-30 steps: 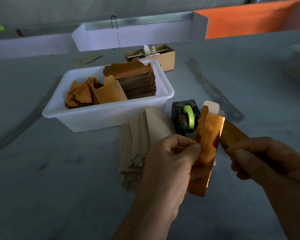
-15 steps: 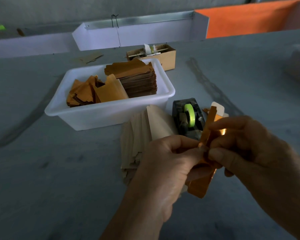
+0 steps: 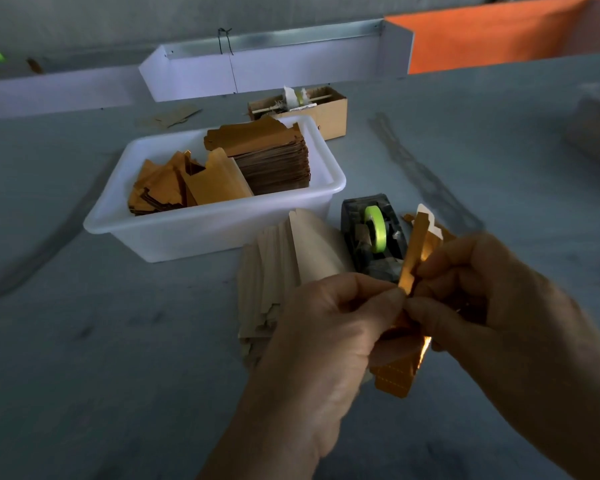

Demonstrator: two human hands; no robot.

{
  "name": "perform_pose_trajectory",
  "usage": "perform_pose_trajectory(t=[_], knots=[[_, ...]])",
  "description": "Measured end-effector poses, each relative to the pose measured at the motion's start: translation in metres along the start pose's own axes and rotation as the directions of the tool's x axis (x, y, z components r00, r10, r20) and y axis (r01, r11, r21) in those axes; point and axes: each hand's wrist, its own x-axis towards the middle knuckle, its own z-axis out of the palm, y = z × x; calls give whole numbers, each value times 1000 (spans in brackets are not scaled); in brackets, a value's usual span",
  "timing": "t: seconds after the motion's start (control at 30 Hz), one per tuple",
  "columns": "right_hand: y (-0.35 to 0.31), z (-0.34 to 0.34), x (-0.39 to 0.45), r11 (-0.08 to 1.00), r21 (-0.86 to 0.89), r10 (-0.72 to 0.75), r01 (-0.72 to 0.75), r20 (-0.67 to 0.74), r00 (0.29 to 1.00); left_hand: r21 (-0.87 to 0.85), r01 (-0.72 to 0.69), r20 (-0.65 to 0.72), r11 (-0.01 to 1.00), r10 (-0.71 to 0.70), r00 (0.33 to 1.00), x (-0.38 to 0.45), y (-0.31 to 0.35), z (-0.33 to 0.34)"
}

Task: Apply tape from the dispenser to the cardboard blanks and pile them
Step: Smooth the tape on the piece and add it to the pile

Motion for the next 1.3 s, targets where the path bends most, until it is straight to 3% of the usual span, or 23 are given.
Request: perform_pose_trajectory(t=[0.33,0.57,0.87,0.93,1.07,1.3], knots=[[-6,1,-3,996,-80,40,-42,-26,999,156,-146,-118,977,165,979,-4,-5,6],[-6,1,-4,991,-125,25,-36,-90,996,206,-163,-141,965,194,971,-6,-6,7],[-1,1,0,984,-167,44,-61,-104,994,138,-134,-94,981,147,985,-7,-3,0],[4,1,1,992,-89,82,-86,-51,995,74,-104,-83,992,110,991,-6,-3,-2],[14,3,-2,964,238,104,-120,78,992,-27,-63,-98,998,60,993,-4,-3,-2],[18,9,-3,845,470,176,-255,205,963,-15,-41,-102,999,39,994,-4,-5,1]])
